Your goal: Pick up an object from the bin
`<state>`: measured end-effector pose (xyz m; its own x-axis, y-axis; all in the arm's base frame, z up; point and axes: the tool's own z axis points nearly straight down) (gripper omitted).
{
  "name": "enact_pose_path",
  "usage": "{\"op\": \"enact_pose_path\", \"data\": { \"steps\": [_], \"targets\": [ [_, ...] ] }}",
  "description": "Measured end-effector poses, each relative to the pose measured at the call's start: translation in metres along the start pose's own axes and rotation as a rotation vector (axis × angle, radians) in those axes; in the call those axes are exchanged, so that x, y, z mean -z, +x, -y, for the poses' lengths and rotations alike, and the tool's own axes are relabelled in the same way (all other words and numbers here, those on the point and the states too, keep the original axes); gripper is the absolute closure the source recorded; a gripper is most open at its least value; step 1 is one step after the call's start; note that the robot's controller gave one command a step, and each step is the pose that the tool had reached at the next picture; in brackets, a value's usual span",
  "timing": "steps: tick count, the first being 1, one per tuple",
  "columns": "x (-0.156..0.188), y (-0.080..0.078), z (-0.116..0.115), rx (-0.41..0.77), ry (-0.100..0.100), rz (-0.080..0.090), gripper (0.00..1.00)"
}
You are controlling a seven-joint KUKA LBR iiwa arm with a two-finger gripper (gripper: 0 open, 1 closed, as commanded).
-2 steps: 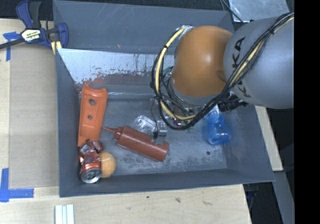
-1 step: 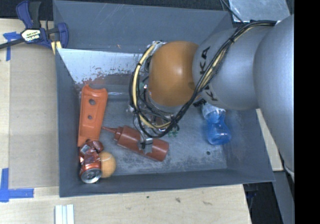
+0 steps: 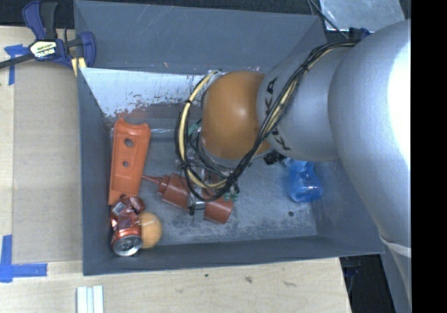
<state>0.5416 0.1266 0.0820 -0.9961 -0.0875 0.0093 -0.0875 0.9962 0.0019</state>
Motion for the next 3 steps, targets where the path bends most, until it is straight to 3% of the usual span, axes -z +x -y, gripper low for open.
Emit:
{"op": "enact_pose_path", "data": {
  "steps": [1, 2, 3],
  "targets": [
    [-0.012, 0.018, 0.004, -0.028, -0.001, 0.006, 1.0],
    [-0.012, 0.018, 0.004, -0.029, -0.001, 0.006, 1.0],
    [0.152, 0.037, 0.002, -0.058, -0.001, 0.009, 1.0]
  ]
}}
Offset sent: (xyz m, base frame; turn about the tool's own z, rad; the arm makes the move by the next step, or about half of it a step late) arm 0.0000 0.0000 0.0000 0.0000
